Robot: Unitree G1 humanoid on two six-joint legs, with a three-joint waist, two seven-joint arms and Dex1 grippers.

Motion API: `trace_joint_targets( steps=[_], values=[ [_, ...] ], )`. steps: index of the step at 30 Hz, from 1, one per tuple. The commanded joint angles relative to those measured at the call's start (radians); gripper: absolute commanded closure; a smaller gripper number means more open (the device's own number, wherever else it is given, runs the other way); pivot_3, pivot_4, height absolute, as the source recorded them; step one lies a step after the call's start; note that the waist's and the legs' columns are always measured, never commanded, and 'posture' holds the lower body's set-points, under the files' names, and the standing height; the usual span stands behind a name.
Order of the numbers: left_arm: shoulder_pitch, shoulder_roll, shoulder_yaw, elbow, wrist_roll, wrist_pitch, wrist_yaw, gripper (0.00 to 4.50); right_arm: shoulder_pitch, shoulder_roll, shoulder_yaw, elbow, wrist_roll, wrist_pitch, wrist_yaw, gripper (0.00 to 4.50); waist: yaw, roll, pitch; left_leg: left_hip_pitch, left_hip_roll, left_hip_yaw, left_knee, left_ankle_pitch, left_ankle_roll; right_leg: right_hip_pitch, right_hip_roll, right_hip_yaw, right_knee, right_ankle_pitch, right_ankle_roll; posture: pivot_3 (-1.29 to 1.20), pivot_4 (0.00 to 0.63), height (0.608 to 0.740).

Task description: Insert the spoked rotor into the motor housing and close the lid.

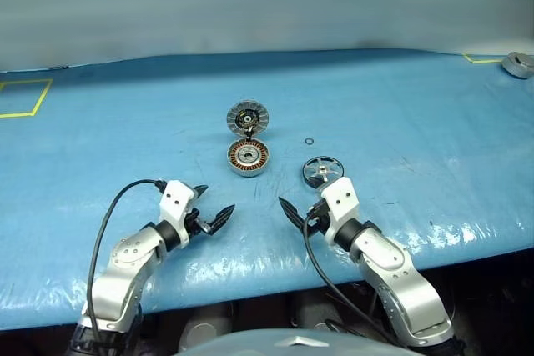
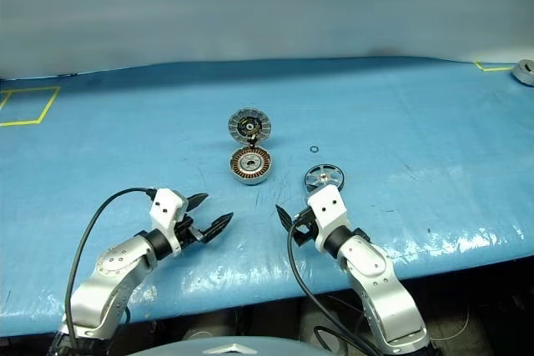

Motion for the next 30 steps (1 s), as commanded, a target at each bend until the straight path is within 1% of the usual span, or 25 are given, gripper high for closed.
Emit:
trace_joint_targets(
  steps=[1,30],
  values=[
    [0.0,-0.002,0.013,-0.051,0.002,0.005,0.017,0.0,-0.01,0.009,-0.002,-0.016,0.001,-0.021,0.0,0.02,0.0,0.0,0.0,0.0,0.0,0.0,0.0,0.0,0.0,0.0,0.0,0.0,0.0,0.0,0.0,0.0,0.15,0.74],
    [-0.003,0.001,0.004,-0.008,0.021,-0.016,0.006,0.0,-0.005,0.014,0.007,-0.017,-0.008,-0.016,0.014,0.02,0.0,0.0,0.0,0.0,0.0,0.0,0.0,0.0,0.0,0.0,0.0,0.0,0.0,0.0,0.0,0.0,0.15,0.74]
  ],
)
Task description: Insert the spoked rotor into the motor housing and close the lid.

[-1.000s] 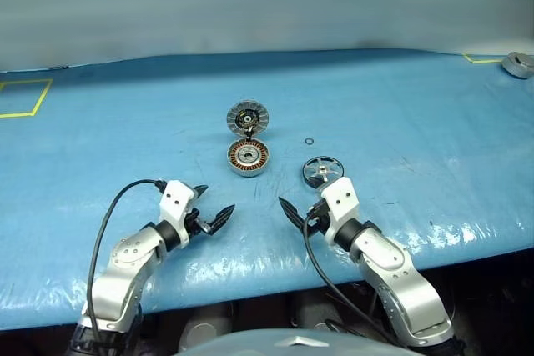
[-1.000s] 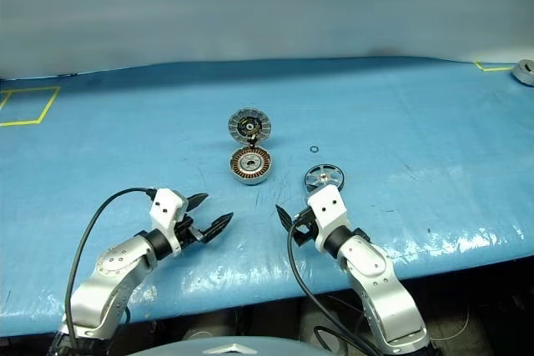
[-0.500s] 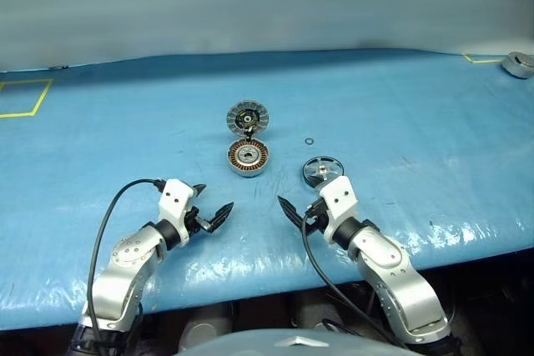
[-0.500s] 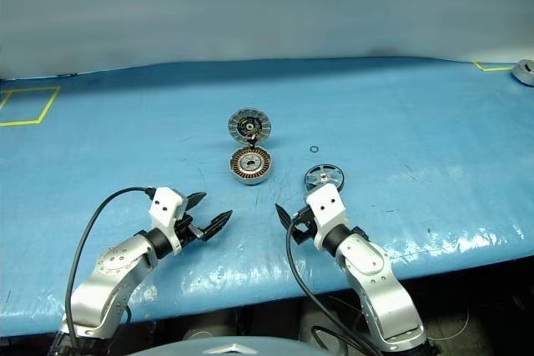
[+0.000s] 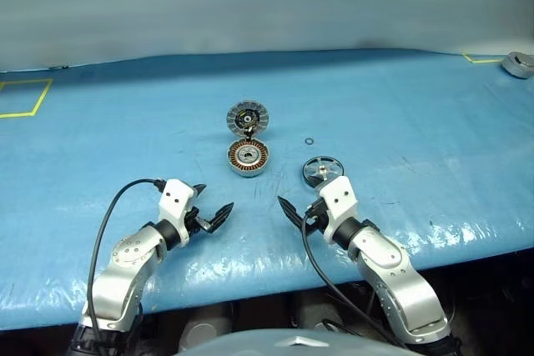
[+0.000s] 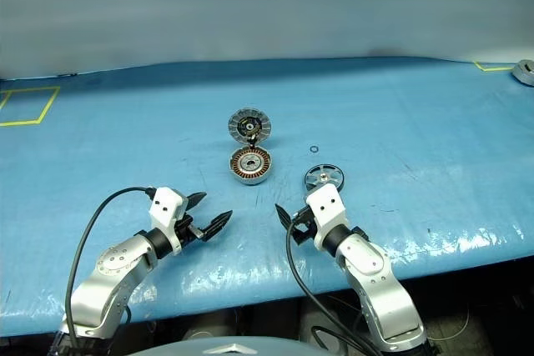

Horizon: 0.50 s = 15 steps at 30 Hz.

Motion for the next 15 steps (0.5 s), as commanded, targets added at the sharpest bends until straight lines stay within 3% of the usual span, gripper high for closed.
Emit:
trace_joint_targets(
  steps=[1,9,15],
  values=[
    [0.003,0.001,0.002,-0.009,0.009,-0.018,-0.004,0.0,0.0,0.001,0.006,-0.025,0.001,-0.016,0.005,0.02,0.0,0.0,0.0,0.0,0.0,0.0,0.0,0.0,0.0,0.0,0.0,0.0,0.0,0.0,0.0,0.0,0.15,0.74],
    [0.005,0.002,0.002,-0.008,0.014,-0.017,-0.009,0.0,-0.021,-0.007,0.017,-0.032,-0.002,0.021,0.006,0.02,0.0,0.0,0.0,0.0,0.0,0.0,0.0,0.0,0.0,0.0,0.0,0.0,0.0,0.0,0.0,0.0,0.15,0.74],
    [0.002,0.002,0.001,-0.01,0.015,-0.014,-0.008,0.0,-0.23,-0.038,0.113,-0.097,-0.031,0.347,0.02,0.02,-0.002,0.0,0.0,0.0,0.0,0.0,0.0,0.0,0.0,0.0,0.0,0.0,0.001,0.0,0.0,0.0,0.15,0.74]
  ],
)
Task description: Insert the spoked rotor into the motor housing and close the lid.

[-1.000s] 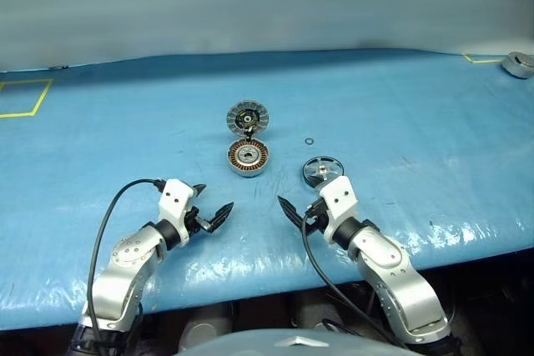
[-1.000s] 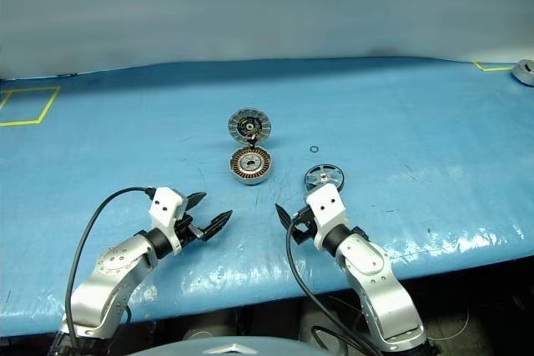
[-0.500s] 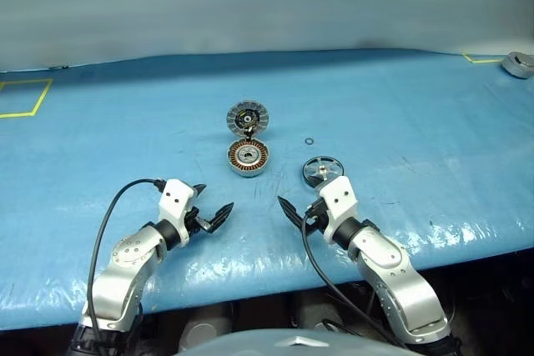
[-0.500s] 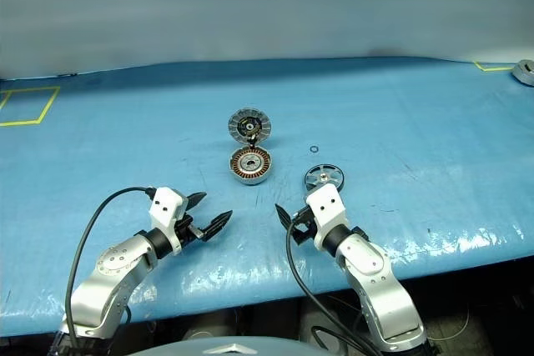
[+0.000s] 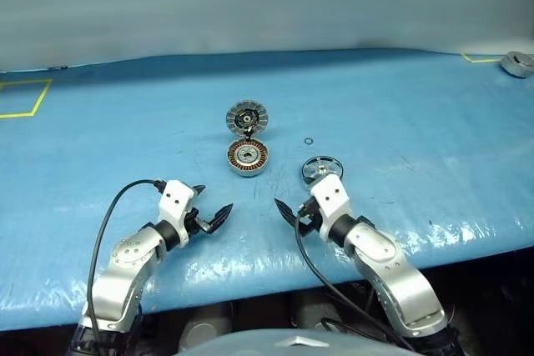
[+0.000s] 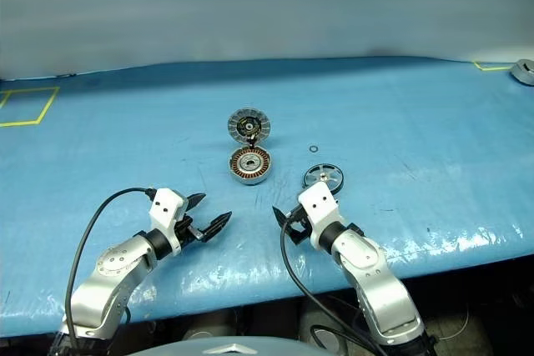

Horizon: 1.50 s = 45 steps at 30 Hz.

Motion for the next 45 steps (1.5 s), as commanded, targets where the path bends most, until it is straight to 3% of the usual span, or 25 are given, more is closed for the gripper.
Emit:
trace_joint_targets(
  steps=[1,7,9,15,26,36,39,45],
  values=[
    [-0.001,0.001,0.001,-0.013,0.004,-0.012,-0.006,0.0,-0.16,-0.019,0.063,-0.082,0.025,0.215,0.054,0.02,-0.001,0.0,0.0,0.0,0.0,-0.001,0.0,0.0,0.0,0.0,0.0,0.0,0.0,0.0,0.0,0.0,0.15,0.74],
    [-0.001,0.001,-0.012,-0.01,0.011,-0.027,-0.012,0.0,-0.556,-0.078,0.227,0.06,0.039,0.434,0.209,0.02,0.0,0.0,0.0,0.0,-0.001,-0.002,0.0,0.0,0.0,0.0,0.0,-0.003,-0.001,0.004,-0.005,0.0,0.15,0.74],
    [0.01,0.0,-0.021,-0.013,0.022,-0.054,-0.016,0.0,-0.682,-0.081,0.302,0.152,0.022,0.424,0.267,0.02,-0.002,0.0,0.0,0.0,-0.001,-0.004,-0.001,0.0,0.0,0.0,-0.001,-0.004,-0.001,0.003,-0.006,0.0,0.15,0.74],
    [0.042,-0.008,-0.04,-0.012,0.044,-0.143,-0.032,0.0,-0.851,-0.07,0.445,0.37,-0.037,0.319,0.368,0.02,-0.005,0.0,0.0,-0.001,-0.002,-0.004,-0.003,0.0,0.0,-0.001,-0.002,-0.004,-0.002,0.003,-0.007,0.0,0.15,0.74],
    [0.105,-0.025,-0.035,0.088,0.072,-0.341,-0.055,0.0,-0.937,0.017,0.477,0.669,-0.146,0.128,0.432,0.02,-0.012,0.002,0.001,-0.001,-0.002,-0.005,-0.004,0.0,-0.001,-0.002,-0.001,-0.004,-0.001,0.003,-0.007,0.0,0.15,0.74],
    [0.096,-0.04,-0.026,0.161,0.076,-0.401,-0.06,0.0,-0.972,0.059,0.483,0.805,-0.199,0.089,0.53,0.02,-0.013,0.002,0.001,-0.001,-0.002,-0.006,-0.004,0.0,-0.001,-0.003,-0.001,-0.004,0.0,0.003,-0.007,0.0,0.15,0.74],
    [0.097,-0.046,-0.024,0.159,0.074,-0.404,-0.055,0.0,-0.968,0.057,0.491,0.819,-0.192,0.112,0.599,0.63,-0.013,0.003,0.001,-0.001,-0.002,-0.006,-0.004,0.0,-0.001,-0.003,-0.001,-0.005,0.0,0.003,-0.007,0.0,0.15,0.74],
    [0.116,-0.045,0.011,0.121,0.04,-0.385,-0.047,0.0,-0.866,0.036,0.484,0.691,-0.166,0.236,0.647,2.54,-0.012,0.005,-0.002,-0.001,-0.002,-0.009,-0.004,-0.001,-0.002,-0.003,-0.002,-0.006,-0.001,0.003,-0.007,0.0,0.15,0.74]
  ],
)
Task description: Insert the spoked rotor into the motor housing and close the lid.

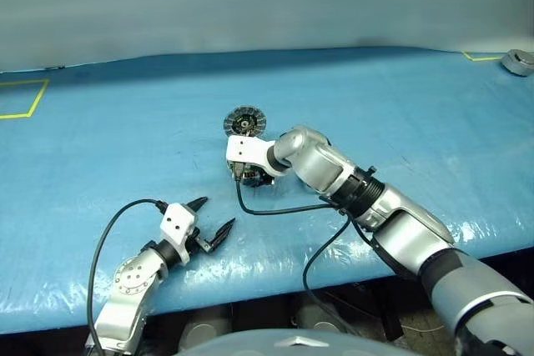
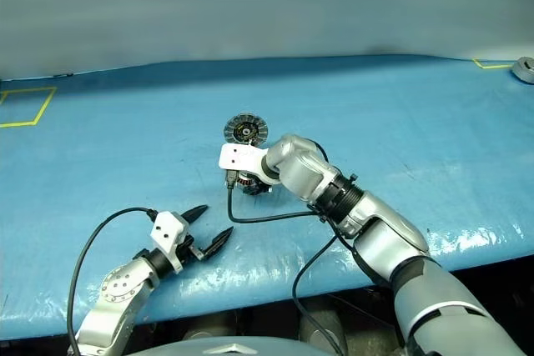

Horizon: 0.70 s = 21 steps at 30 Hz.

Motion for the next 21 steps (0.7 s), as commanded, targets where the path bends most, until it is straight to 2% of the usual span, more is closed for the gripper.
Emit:
trace_joint_targets(
  steps=[1,9,14,19,21],
  values=[
    [0.014,0.003,0.039,-0.055,-0.039,-0.002,-0.002,0.0,0.107,-0.001,0.02,-0.096,0.033,0.124,0.022,2.57,0.0,0.001,-0.001,0.0,0.0,0.0,0.0,0.0,0.0,0.0,0.0,0.0,0.0,0.0,0.0,0.0,0.15,0.74],
    [0.014,0.027,0.072,-0.092,-0.057,0.039,-0.008,0.0,0.368,-0.021,0.028,-0.435,0.043,0.356,-0.093,2.57,0.001,0.004,-0.015,0.003,0.0,-0.002,0.0,-0.001,-0.001,0.002,0.0,-0.002,0.0,-0.001,-0.001,0.0,0.15,0.74],
    [0.013,0.03,0.066,-0.143,-0.063,0.082,-0.007,0.0,0.472,0.011,-0.007,-0.542,0.073,0.474,-0.178,2.57,0.001,0.003,-0.016,0.009,0.001,-0.002,0.0,-0.001,-0.001,0.008,0.0,-0.002,0.0,-0.006,0.004,0.0,0.15,0.74],
    [0.03,0.034,0.061,-0.188,-0.066,0.094,-0.014,0.0,0.5,0.065,-0.059,-0.574,0.099,0.521,-0.249,2.57,0.0,0.002,-0.016,0.012,0.001,-0.002,0.0,-0.001,-0.001,0.01,0.0,-0.002,0.0,-0.006,0.004,0.0,0.15,0.74],
    [0.037,0.035,0.061,-0.2,-0.065,0.095,-0.015,0.0,0.499,0.095,-0.086,-0.587,0.106,0.545,-0.282,1.84,-0.001,0.002,-0.016,0.012,0.001,-0.002,-0.001,-0.002,-0.001,0.01,0.001,-0.002,0.0,-0.006,0.004,0.0,0.15,0.74]
  ],
)
